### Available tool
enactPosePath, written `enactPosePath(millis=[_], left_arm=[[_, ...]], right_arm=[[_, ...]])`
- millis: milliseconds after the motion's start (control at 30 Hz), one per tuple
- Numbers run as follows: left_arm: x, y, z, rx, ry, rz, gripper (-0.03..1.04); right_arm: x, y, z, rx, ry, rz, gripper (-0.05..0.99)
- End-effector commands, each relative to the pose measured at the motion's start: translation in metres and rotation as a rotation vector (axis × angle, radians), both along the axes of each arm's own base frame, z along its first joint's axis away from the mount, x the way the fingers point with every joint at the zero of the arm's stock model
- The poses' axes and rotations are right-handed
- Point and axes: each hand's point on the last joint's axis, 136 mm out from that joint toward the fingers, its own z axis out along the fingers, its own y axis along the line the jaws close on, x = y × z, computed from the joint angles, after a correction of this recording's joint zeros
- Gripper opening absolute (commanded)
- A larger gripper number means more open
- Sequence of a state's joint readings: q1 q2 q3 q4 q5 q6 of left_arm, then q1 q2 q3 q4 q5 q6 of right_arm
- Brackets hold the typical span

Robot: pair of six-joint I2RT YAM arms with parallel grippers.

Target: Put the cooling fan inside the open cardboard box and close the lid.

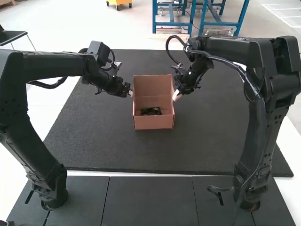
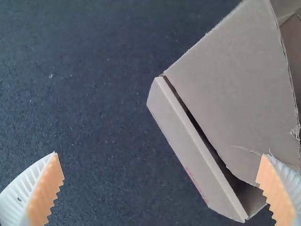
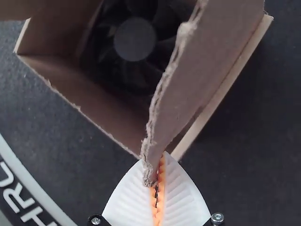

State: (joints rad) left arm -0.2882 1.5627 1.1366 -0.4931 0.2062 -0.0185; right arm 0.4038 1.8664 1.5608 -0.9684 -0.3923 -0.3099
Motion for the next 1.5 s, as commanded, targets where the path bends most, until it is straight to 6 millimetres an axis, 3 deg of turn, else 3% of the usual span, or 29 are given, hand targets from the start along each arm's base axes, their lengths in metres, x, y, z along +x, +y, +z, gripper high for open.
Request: enactPosePath(millis=[0, 400, 500, 533, 867, 1100, 1267, 1467], left_arm=[[0.006, -0.008, 0.036, -0.026, -0.089, -0.026, 0.97], [0.006, -0.004, 0.041, -0.026, -0.099, -0.016, 0.97], [0.009, 0.003, 0.040, -0.009, -0.106, 0.008, 0.97], [0.010, 0.006, 0.040, -0.003, -0.107, 0.018, 0.97], [0.018, 0.028, 0.039, 0.039, -0.117, 0.089, 0.97], [0.037, 0.051, 0.054, 0.040, -0.180, 0.182, 0.97], [0.048, 0.048, 0.073, 0.013, -0.245, 0.200, 0.97], [0.058, 0.043, 0.085, -0.009, -0.287, 0.205, 0.97]], right_arm=[[-0.006, 0.000, -0.011, -0.028, 0.011, 0.038, 0.00], [-0.013, -0.004, -0.020, -0.041, 0.036, 0.041, 0.02], [-0.009, -0.006, -0.020, -0.053, 0.028, 0.022, 0.33], [-0.007, -0.008, -0.020, -0.063, 0.022, 0.016, 0.39], [-0.004, -0.006, -0.013, -0.060, 0.001, 0.014, 0.62], [0.009, 0.001, 0.040, 0.023, -0.131, 0.012, 0.72], [0.014, 0.002, 0.091, 0.096, -0.314, 0.007, 0.80], [0.000, -0.005, 0.131, 0.155, -0.415, -0.036, 0.84]])
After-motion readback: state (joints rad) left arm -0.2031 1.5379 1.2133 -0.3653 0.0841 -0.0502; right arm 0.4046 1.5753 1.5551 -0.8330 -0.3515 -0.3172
